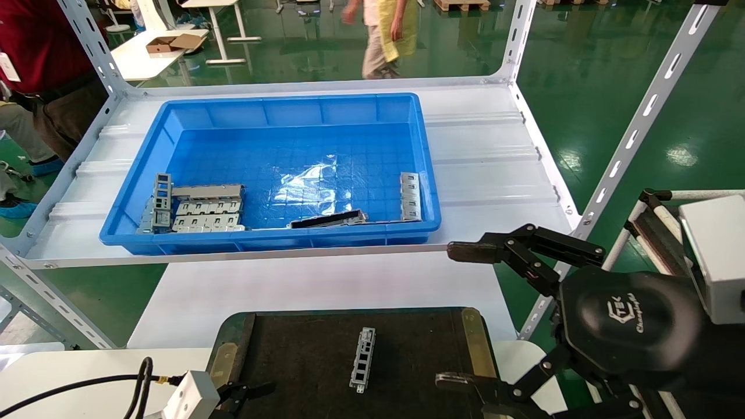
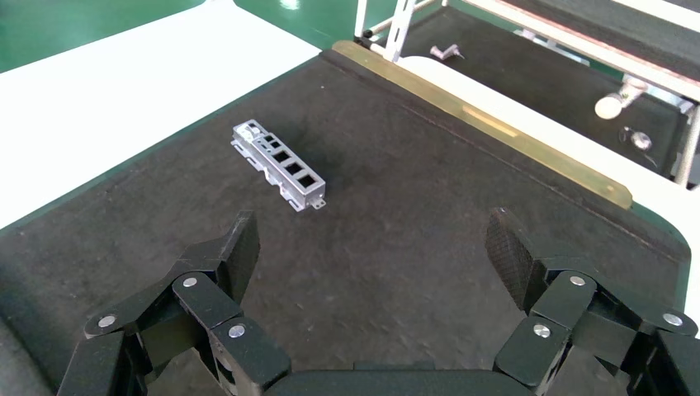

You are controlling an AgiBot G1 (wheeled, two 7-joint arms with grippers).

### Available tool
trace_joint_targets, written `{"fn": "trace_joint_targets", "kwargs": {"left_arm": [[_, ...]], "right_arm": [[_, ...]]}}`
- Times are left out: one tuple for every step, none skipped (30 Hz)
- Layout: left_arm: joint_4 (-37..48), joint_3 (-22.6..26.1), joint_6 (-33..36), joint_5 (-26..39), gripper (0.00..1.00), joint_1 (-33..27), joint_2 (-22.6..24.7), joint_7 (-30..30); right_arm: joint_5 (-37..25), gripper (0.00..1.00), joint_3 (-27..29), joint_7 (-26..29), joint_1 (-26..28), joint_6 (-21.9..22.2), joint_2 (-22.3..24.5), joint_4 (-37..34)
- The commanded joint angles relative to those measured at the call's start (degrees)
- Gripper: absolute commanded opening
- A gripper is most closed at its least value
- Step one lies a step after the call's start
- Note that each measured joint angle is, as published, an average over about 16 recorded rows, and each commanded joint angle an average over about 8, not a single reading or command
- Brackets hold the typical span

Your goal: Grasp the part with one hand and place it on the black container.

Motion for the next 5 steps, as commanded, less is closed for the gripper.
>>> {"fn": "trace_joint_targets", "kwargs": {"left_arm": [[0.1, -0.4, 1.4, -0.4, 1.0, -0.1, -0.9, 0.6], [0.1, -0.5, 1.6, -0.5, 1.0, -0.1, -1.1, 0.6], [0.1, -0.5, 1.7, -0.6, 1.0, -0.2, -1.2, 0.7], [0.2, -0.6, 1.7, -0.6, 1.0, -0.2, -1.3, 0.7], [0.2, -0.6, 1.8, -0.7, 1.0, -0.2, -1.3, 0.7]], "right_arm": [[0.0, 1.0, 0.0, 0.0, 0.0, 0.0, 0.0, 0.0], [0.0, 1.0, 0.0, 0.0, 0.0, 0.0, 0.0, 0.0], [0.0, 1.0, 0.0, 0.0, 0.0, 0.0, 0.0, 0.0], [0.0, 1.0, 0.0, 0.0, 0.0, 0.0, 0.0, 0.0], [0.0, 1.0, 0.0, 0.0, 0.0, 0.0, 0.0, 0.0]]}}
